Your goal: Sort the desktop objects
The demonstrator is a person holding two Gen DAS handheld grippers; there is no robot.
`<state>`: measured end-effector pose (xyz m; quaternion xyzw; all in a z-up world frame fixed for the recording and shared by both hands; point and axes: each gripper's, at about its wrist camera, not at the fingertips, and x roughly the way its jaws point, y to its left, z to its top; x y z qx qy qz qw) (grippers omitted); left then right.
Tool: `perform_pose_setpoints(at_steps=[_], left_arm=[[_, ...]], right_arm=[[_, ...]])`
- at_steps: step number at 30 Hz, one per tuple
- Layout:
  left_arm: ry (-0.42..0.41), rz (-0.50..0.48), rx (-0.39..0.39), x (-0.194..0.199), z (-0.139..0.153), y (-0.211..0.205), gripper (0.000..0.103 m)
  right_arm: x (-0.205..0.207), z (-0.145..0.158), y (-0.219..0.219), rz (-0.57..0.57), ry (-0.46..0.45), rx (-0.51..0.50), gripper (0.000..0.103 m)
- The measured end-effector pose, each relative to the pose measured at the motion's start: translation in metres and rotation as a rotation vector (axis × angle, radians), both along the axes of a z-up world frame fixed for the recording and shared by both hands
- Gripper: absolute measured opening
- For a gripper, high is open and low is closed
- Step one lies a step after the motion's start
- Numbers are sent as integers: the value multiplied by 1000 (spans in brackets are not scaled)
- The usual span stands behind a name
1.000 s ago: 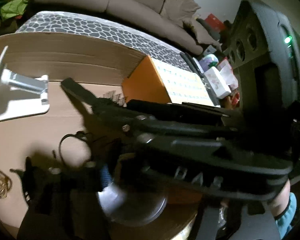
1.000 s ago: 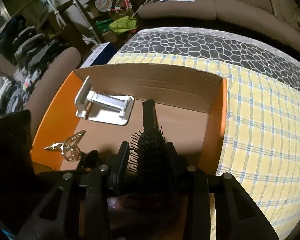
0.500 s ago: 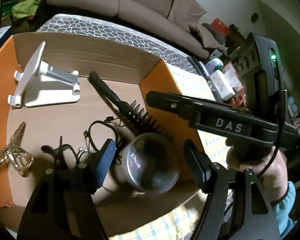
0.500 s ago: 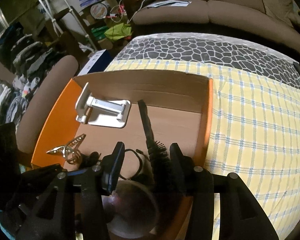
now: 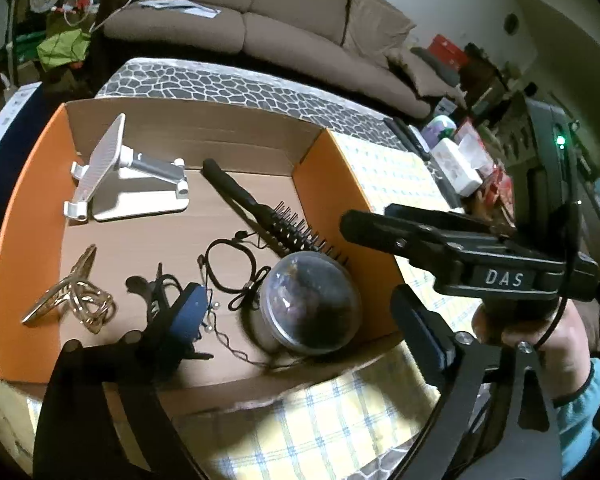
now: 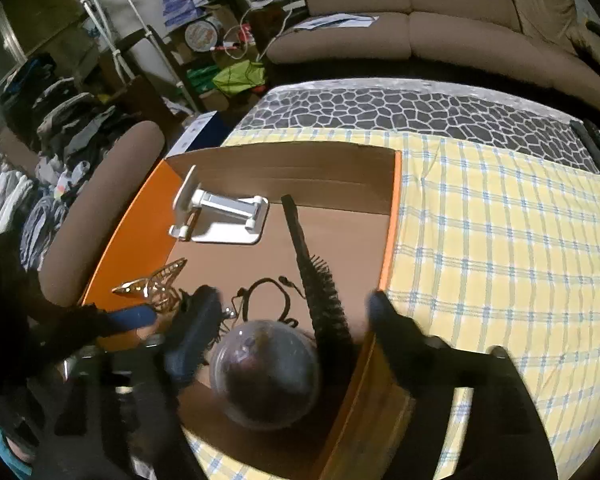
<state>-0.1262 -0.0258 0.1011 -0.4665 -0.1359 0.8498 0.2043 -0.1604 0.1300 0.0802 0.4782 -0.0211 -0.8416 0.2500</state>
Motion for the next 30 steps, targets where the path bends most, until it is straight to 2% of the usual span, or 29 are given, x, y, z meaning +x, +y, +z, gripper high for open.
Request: perform_pose_setpoints(at_steps=[5, 9, 21, 24, 30], left_arm=[[10, 7, -7, 14, 5, -1, 103], [15, 12, -23, 25, 7, -1, 103], [37, 41, -85, 55, 4, 8, 103], [51, 55, -124, 64, -2, 14, 103], [52, 90, -154, 73, -22, 17, 103]], right_arm=[[15, 0, 11, -12, 3, -3, 91], [30, 0, 21, -38, 25, 11, 103], [72, -11, 48, -112, 42, 67, 102], [81, -16, 56, -146, 46, 72, 102], [97, -28, 72, -216, 53, 89, 102]])
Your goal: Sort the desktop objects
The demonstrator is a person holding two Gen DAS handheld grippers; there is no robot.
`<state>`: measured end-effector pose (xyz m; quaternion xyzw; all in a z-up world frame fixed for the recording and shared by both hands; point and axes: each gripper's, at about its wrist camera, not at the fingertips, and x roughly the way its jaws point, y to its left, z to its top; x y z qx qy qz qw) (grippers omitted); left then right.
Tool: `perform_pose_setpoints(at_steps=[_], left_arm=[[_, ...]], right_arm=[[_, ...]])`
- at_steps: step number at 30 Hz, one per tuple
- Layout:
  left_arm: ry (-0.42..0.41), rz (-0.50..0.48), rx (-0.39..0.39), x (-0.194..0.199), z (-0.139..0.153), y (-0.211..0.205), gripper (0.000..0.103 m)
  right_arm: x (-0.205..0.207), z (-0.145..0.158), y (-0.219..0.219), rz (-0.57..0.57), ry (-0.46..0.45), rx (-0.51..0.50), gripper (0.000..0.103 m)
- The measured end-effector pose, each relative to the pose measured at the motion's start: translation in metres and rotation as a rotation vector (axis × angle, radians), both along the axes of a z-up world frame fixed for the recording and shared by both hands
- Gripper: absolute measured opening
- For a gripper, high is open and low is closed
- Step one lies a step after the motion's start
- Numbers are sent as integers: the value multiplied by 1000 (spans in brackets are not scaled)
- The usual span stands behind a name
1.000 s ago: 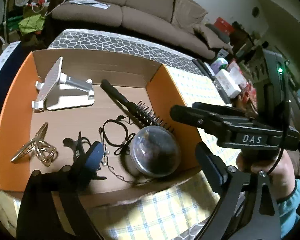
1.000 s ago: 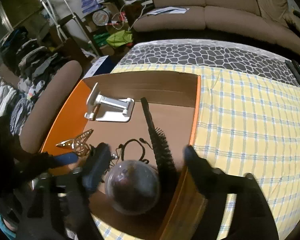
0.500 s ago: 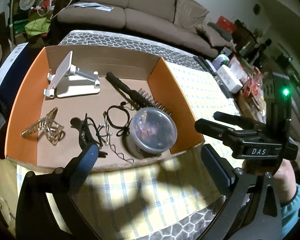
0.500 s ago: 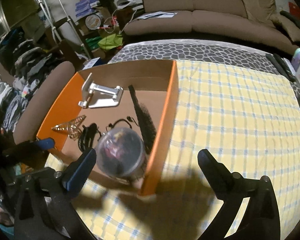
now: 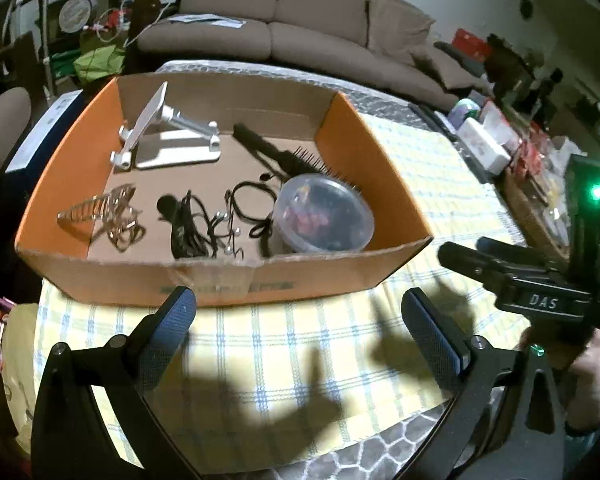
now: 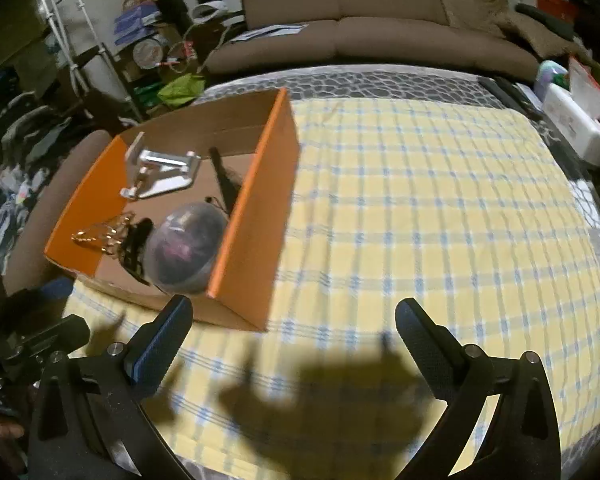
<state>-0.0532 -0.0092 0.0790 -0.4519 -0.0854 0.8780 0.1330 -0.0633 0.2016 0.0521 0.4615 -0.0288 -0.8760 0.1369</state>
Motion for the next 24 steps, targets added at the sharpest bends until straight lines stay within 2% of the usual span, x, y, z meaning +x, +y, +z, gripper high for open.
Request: perform_pose_setpoints(at_steps=[12, 15, 24], left_arm=[[4, 42, -69, 2, -33, 5, 103], [6, 45, -120, 0, -44, 11, 103], [-29, 83, -178, -2, -72, 16, 103]], right_arm=[[18, -33, 20, -86, 2, 46, 102], [21, -42, 23, -104, 0, 59, 102], [22, -71, 26, -133, -29, 122, 102]])
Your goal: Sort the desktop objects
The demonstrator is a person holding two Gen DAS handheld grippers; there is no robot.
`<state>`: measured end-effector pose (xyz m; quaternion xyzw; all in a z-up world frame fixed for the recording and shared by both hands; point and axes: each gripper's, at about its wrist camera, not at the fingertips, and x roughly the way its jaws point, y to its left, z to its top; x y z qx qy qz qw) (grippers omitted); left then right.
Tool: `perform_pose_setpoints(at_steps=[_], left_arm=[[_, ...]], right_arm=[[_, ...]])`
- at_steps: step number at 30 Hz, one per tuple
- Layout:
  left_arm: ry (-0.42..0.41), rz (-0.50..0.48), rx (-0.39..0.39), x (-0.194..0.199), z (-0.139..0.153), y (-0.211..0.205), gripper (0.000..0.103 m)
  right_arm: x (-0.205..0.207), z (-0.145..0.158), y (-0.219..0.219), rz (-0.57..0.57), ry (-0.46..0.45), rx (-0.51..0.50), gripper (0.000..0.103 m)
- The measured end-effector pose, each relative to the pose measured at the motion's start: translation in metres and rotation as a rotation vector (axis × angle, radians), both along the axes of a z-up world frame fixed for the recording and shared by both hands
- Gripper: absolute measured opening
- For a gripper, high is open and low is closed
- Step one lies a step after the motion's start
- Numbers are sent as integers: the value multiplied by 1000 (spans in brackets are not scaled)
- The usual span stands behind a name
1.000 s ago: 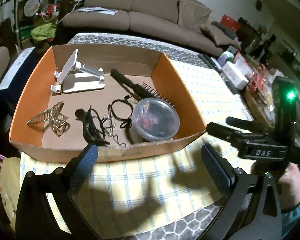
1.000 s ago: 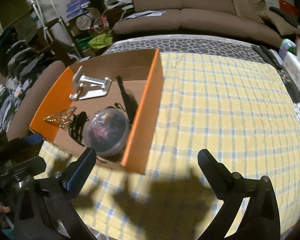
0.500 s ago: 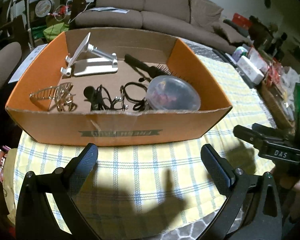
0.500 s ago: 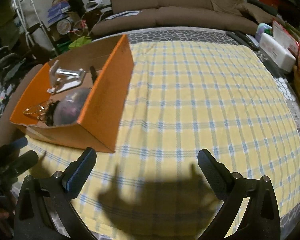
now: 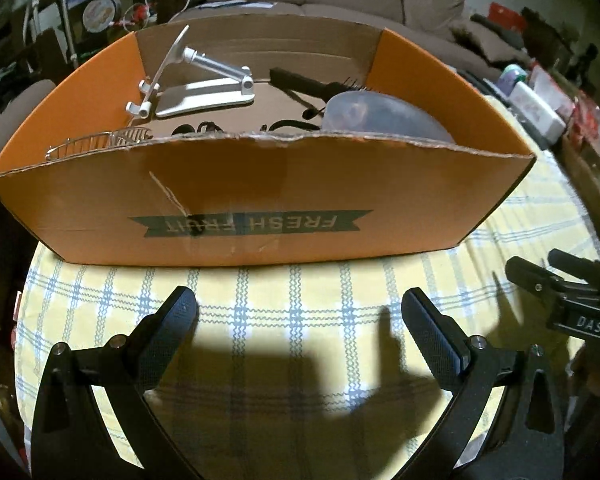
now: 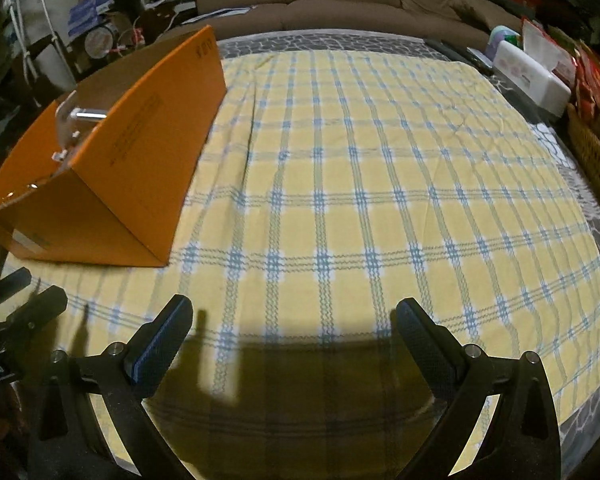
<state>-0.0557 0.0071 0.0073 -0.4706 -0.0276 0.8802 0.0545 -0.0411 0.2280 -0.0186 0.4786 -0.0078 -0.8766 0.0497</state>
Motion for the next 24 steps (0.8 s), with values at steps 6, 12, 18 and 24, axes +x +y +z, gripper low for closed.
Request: perform_pose_setpoints(at_steps=[6, 12, 18, 24], left_arm=[[-19, 14, -8, -4, -9, 0, 103], [-18, 24, -37, -5, -14, 3, 103], [13, 28, -81, 0, -18, 8, 103], [24, 31, -83, 1, -19, 7, 103]], right_arm=[[-1, -6, 1, -5, -7, 15, 102], [-1, -14, 0, -6, -5, 39, 103], [2, -18, -1, -8, 42, 60, 103], [4, -19, -2, -20, 69, 66, 103]])
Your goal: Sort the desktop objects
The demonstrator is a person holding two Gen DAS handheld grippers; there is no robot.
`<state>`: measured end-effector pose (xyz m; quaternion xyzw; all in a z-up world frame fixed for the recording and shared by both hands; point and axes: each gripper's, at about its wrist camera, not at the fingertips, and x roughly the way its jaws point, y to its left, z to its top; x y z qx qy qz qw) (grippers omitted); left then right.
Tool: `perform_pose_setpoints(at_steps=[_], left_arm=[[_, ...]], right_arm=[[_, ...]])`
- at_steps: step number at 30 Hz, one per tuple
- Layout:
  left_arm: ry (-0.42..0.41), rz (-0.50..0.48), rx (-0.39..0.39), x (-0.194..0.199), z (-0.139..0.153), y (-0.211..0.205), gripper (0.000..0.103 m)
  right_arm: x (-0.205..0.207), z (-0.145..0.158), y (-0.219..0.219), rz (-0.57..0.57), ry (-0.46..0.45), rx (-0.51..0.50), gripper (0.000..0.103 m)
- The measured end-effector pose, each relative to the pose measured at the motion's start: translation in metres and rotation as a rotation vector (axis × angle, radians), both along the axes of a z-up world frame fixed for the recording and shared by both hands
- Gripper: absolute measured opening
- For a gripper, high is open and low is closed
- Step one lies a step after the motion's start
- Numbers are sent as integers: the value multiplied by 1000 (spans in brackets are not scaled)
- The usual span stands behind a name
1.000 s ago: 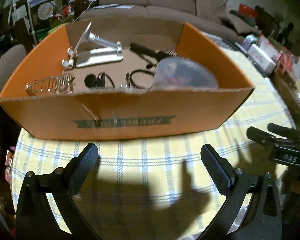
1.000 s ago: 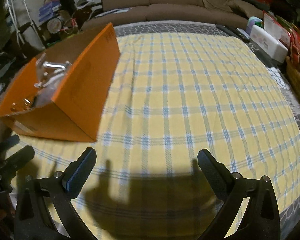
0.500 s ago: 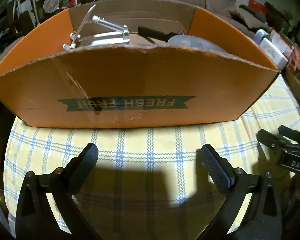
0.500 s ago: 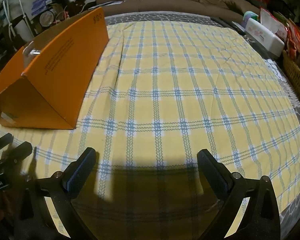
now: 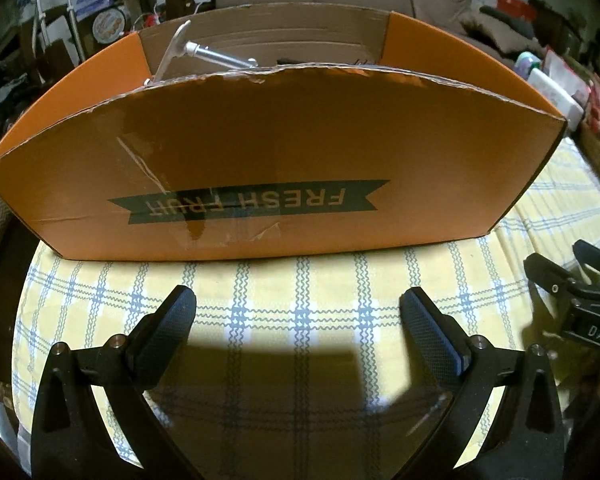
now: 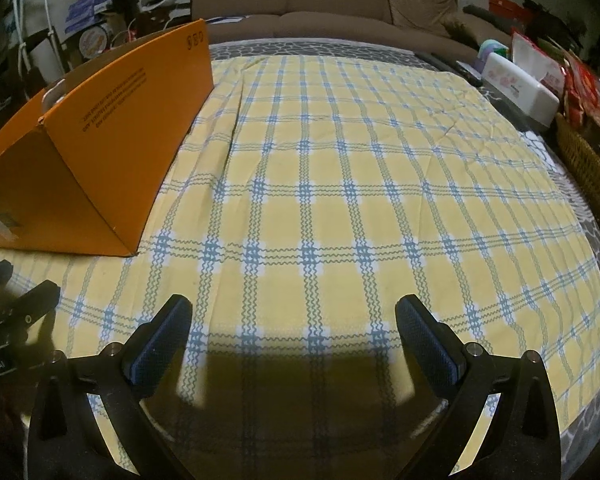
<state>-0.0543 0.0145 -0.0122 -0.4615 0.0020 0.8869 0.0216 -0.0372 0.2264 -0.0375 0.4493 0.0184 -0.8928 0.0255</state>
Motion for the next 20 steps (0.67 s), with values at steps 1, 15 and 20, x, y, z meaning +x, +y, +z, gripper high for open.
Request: perform_pose_setpoints(at_steps=[1, 15, 20], left_arm=[[0, 0, -1, 0, 0, 0, 103], [-1, -2, -3, 0, 1, 2, 103], [-1, -2, -3, 0, 1, 2, 103]], right_arm=[[0, 0, 0, 0, 0, 1, 103], [-1, 0, 0, 0, 0, 0, 103], [-1, 0, 0, 0, 0, 0, 103]])
